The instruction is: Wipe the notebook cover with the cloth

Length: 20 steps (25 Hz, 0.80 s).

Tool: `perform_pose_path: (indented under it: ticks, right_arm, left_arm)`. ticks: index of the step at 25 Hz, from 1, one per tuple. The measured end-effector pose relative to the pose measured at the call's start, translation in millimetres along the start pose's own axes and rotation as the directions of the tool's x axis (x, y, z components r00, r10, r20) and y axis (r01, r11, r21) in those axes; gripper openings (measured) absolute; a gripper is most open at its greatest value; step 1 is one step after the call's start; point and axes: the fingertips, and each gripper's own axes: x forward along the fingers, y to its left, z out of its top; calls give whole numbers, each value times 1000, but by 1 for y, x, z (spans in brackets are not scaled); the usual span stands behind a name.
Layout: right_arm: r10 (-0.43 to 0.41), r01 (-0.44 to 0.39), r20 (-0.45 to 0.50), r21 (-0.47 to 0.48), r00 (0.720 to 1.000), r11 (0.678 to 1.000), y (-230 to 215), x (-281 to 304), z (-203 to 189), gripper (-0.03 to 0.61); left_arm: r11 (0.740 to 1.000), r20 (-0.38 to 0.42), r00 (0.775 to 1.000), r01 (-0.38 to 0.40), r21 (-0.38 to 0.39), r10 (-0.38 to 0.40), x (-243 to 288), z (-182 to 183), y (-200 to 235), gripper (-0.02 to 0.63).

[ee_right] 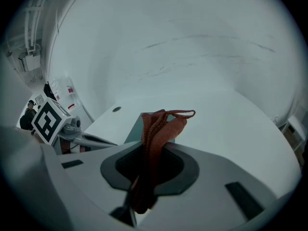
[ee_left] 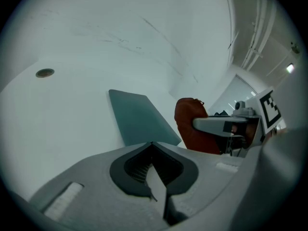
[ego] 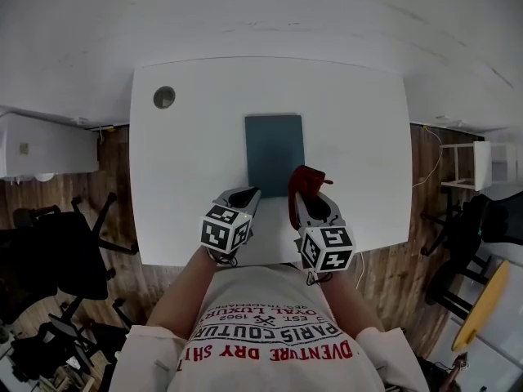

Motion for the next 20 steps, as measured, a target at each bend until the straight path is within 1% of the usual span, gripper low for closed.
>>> perform_pose_path:
  ticks: [6, 10, 11, 14, 16, 18, 20]
  right_arm:
    - [18, -18, 3, -20, 1000, 1000, 8, 9, 2, 78]
    - [48, -48, 4, -46, 999, 998, 18, 21, 10, 78]
    - [56, -55, 10, -63, 998, 996, 21, 26, 14, 78]
    - [73, -69, 25, -144, 997, 987, 31, 48, 29, 78]
    - [81, -75, 23, -188, 996, 979, 35, 65, 38, 78]
    - [87, -82, 15, -212, 996, 974, 39, 81, 46, 78]
    - [94, -89, 11, -232, 996, 969, 44, 96, 56, 78]
  left_arm:
    - [999, -23, 999, -42, -9, 41, 10, -11, 11, 9]
    - [997, -3, 999, -38, -67, 38, 11, -13, 13, 9]
    - [997, -7, 999, -39, -66, 38, 11, -13, 12, 9]
    - [999, -33, 999, -43, -17, 42, 12, -13, 12, 9]
    - [999, -36, 998, -42, 4, 42, 13, -13, 11, 9]
    - [999, -32, 999, -36, -9, 36, 13, -13, 11, 9]
    - [999, -30, 999, -30, -37, 29, 13, -13, 12, 9]
